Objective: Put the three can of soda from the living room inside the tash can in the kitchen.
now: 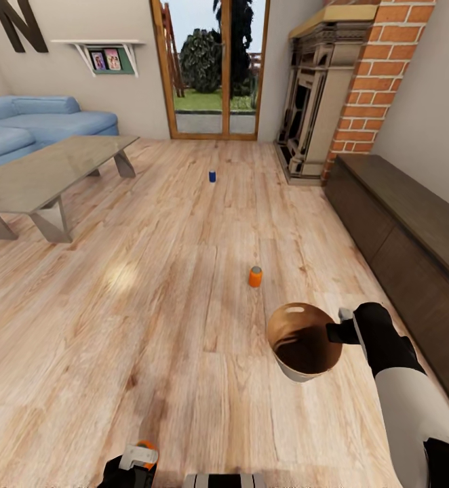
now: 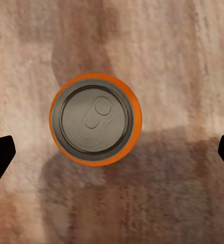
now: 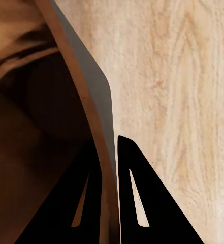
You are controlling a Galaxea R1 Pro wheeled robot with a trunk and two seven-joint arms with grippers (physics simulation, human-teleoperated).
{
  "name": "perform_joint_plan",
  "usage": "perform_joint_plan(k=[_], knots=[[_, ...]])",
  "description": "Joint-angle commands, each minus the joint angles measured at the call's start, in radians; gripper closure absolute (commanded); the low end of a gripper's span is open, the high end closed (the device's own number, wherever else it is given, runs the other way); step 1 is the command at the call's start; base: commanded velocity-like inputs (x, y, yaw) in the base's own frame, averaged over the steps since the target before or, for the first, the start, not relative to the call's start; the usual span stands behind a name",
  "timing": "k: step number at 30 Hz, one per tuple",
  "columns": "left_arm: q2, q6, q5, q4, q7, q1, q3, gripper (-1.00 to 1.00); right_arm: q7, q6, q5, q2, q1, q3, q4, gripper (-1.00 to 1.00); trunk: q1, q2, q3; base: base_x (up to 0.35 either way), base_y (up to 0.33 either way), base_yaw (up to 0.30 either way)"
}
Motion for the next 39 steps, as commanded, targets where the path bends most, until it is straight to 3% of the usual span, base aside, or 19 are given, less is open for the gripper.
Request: perform_joint_plan(k=[1,11,16,24,39], knots=[[0.0,0.0,0.0,0.0,0.0,0.0,0.0,-1.0,0.004,0.003,-0.021,0.002,0.002,0.0,-0.031,1.0,0.0,0.0,-0.002,0.0,0.0,0.0],[0.0,0.0,0.0,0.0,0.0,0.0,0.0,-1.0,0.004,0.003,-0.023,0.021,0.006,0.003,-0.135,1.0,0.0,0.0,-0.012,0.0,0.0,0.0],[0.0,0.0,0.0,0.0,-0.001,0.0,0.0,-1.0,0.004,0.003,-0.024,0.024,0.009,0.046,-0.21,1.0,0.0,0.0,-0.013,0.051,0.012,0.0],[0.0,-0.001,0.002,0.0,-0.001,0.0,0.0,-1.0,0.004,0.003,-0.025,0.03,0.009,0.058,-0.228,1.0,0.0,0.0,-0.013,0.175,0.075,0.0],[0.0,-0.001,0.001,0.0,0.001,0.0,0.001,-1.0,0.004,0.003,-0.025,0.03,0.011,0.057,-0.228,1.0,0.008,-0.014,-0.019,0.017,0.007,0.0]])
